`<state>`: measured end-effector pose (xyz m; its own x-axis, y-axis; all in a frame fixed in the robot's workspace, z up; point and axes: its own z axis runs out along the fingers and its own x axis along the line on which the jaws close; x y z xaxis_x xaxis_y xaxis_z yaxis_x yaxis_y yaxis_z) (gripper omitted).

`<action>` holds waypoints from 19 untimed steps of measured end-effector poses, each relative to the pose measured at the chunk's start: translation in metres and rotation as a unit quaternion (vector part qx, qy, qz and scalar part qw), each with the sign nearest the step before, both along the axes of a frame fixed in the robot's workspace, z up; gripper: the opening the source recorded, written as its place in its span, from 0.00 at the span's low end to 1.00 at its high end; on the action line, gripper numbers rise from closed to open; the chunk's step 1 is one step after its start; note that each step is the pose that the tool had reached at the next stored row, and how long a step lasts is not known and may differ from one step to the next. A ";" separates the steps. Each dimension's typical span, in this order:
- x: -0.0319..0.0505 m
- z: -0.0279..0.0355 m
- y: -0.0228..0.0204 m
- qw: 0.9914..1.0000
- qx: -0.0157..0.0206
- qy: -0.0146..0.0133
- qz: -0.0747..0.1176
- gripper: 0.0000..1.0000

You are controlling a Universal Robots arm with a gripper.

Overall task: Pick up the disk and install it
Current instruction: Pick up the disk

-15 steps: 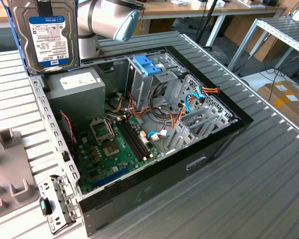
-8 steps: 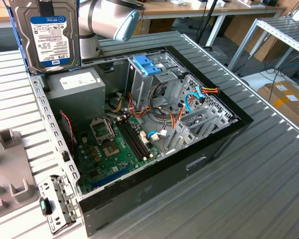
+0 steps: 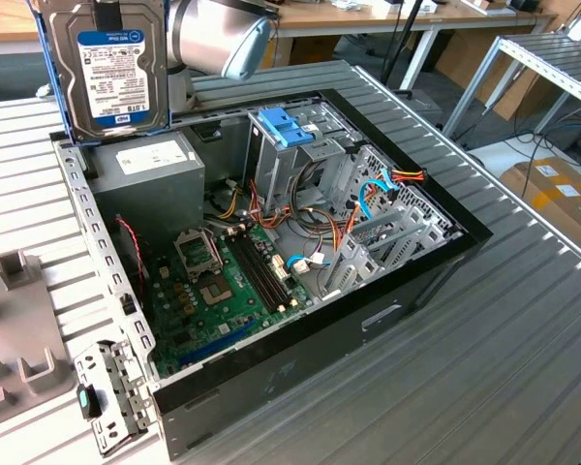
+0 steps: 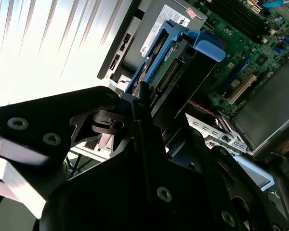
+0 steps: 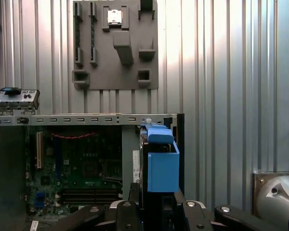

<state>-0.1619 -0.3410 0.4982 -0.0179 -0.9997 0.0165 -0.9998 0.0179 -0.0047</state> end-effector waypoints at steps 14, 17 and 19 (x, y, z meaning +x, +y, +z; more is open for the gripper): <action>0.0238 -0.0001 0.0000 1.000 0.000 0.000 0.000 0.35; 0.0245 -0.0001 0.0000 1.000 0.000 0.000 0.000 0.35; 0.0246 -0.0001 0.0000 1.000 0.000 0.000 0.000 0.35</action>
<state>-0.1372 -0.3410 0.4981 -0.0180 -0.9997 0.0166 -0.9998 0.0179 -0.0046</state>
